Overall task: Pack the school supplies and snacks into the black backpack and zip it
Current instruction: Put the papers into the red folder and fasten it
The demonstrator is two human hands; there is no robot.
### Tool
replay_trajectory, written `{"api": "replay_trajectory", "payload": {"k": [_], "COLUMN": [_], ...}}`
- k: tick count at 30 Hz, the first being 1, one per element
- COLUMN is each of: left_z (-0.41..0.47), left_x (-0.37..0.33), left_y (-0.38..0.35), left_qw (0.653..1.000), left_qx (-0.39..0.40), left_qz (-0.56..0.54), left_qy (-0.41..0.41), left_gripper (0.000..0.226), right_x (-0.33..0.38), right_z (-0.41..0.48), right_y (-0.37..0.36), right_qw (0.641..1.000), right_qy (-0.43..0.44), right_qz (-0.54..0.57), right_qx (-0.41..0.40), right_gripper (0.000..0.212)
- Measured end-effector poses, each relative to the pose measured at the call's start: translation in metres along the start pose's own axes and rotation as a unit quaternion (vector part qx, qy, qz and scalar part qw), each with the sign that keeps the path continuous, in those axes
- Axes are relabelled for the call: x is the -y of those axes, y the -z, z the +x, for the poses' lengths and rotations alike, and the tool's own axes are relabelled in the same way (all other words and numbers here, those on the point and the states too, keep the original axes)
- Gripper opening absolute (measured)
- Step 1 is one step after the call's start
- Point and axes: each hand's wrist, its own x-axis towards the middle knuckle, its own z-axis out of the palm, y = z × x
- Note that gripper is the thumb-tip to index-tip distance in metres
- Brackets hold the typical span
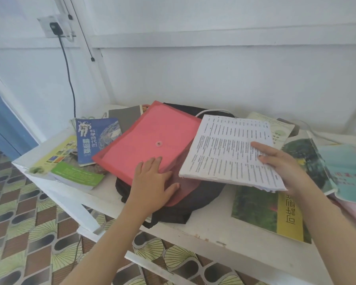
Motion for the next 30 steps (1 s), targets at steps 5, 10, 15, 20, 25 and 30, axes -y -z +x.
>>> {"api": "replay_trajectory", "payload": {"k": [5,10,15,20,25,30], "left_z": [0.000,0.002,0.013,0.026,0.034,0.029], "left_x": [0.001,0.001,0.005,0.007,0.010,0.023], "left_y": [0.002,-0.001,0.002,0.003,0.005,0.007], "left_qw": [0.999,0.987,0.981,0.980,0.982,0.976], "left_qx": [-0.016,-0.053,-0.070,-0.074,-0.066,-0.004], "left_qz": [-0.016,-0.129,-0.147,-0.157,-0.152,-0.215], "left_qy": [0.040,0.079,0.101,0.102,0.089,0.021], "left_gripper": [0.076,0.104,0.118,0.120,0.118,0.119], "right_x": [-0.009,-0.010,-0.004,0.001,0.005,0.012], "right_z": [-0.001,-0.002,0.000,0.003,0.011,0.016], "right_y": [0.012,0.027,0.042,0.050,0.052,0.038], "right_qw": [1.000,0.998,0.990,0.982,0.966,0.968], "right_qy": [-0.013,-0.022,-0.038,-0.044,-0.077,-0.073], "right_qz": [-0.026,-0.037,-0.030,-0.052,-0.071,-0.049], "right_qx": [0.008,0.043,0.131,0.178,0.238,0.234], "right_gripper": [0.041,0.043,0.069,0.048,0.077,0.083]}}
